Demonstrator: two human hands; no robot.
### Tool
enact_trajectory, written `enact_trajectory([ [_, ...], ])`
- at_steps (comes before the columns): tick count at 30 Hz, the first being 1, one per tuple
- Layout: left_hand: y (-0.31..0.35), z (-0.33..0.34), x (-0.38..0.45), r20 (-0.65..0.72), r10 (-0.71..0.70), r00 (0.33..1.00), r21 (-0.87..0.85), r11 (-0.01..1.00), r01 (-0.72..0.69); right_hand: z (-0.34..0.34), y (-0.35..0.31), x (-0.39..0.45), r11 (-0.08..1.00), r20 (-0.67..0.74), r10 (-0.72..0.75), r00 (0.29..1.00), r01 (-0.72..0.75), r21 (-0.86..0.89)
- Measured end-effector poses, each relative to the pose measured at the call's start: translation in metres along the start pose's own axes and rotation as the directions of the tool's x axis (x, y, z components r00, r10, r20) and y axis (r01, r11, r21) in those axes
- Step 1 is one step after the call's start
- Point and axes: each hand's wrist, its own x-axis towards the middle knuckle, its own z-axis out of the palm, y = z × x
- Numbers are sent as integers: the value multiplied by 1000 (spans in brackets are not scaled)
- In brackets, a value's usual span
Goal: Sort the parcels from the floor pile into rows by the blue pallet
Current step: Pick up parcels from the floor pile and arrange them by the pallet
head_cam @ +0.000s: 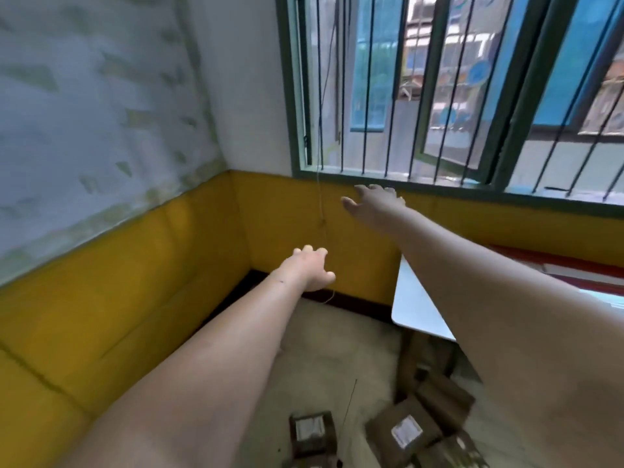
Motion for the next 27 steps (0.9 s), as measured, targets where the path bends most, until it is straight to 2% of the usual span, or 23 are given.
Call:
enact_trajectory([
  [8,-75,67,49,69,-46,997,-3,999,46,94,-33,53,998,81,-57,995,56,22],
  [13,-133,164,85,109,-65,992,-18,998,67,213,-29,70,997,119,-59,991,53,47],
  [19,-208,383,132,274,-99,957,18,995,97,466,41,50,994,253,74,965,-91,55],
  [22,-240,524,170,318,-171,933,-42,980,194,617,93,34,985,320,125,939,-157,76],
  [24,-244,625,191,402,-191,895,-87,965,246,724,140,6,970,398,165,902,-221,98],
  [27,-254,761,221,438,-207,875,-194,928,317,882,209,-27,953,402,212,891,-279,115],
])
